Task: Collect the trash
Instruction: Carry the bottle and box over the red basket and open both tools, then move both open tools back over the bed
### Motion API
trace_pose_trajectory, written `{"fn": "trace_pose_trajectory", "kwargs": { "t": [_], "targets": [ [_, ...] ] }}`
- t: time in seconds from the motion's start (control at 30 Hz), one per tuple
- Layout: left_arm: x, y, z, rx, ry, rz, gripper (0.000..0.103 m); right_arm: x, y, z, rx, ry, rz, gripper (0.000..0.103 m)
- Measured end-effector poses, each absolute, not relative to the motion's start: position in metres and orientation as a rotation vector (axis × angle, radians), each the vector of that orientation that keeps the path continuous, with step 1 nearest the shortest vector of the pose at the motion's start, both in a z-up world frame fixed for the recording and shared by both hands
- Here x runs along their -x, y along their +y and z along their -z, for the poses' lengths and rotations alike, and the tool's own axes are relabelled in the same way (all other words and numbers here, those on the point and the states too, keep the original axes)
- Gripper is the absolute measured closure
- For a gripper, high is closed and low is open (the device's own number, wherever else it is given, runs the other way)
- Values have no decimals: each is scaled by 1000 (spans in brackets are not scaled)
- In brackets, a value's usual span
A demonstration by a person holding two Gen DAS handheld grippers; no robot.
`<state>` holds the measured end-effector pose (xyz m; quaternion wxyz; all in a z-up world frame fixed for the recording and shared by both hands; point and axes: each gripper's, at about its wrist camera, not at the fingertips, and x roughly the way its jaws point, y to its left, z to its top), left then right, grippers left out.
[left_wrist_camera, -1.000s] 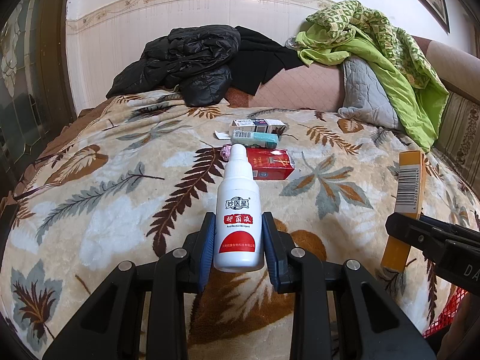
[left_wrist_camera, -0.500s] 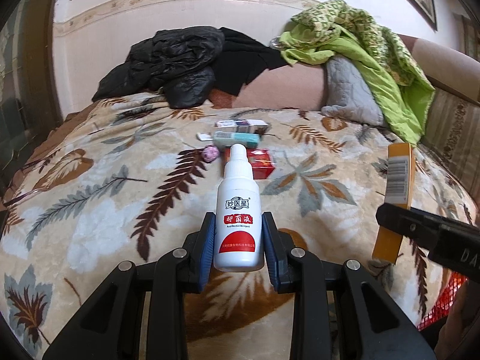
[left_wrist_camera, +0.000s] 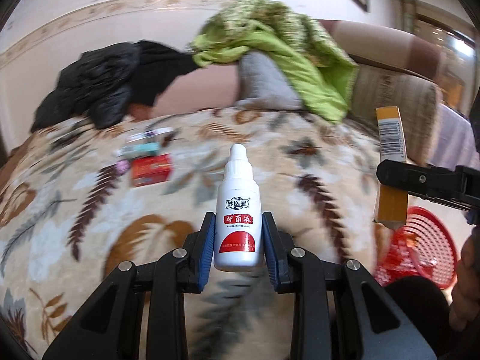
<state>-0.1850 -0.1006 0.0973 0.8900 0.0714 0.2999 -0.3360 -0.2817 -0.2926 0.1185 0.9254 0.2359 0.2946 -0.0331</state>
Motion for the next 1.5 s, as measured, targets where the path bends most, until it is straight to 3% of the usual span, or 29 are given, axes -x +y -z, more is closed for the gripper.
{"fn": "trace_pose_trajectory", "kwargs": {
  "t": [0.37,0.7,0.8,1.07,1.5],
  "targets": [
    [254,-204,-120,-169,731,1085,74,418,-399,-94,-592,660,380,48],
    [300,-299,-112,-250,848,1279,74,465,-439,-75,-669,688,481,47],
    [305,-313,-109,-248,867,1289,51,469,-446,-67,-700,711,506,41],
    [284,-285,-109,-209,862,1210,46,466,-443,-72,-710,671,486,41],
    [186,-156,-103,-63,852,822,43,364,-367,-89,-576,706,229,41]
  ]
}}
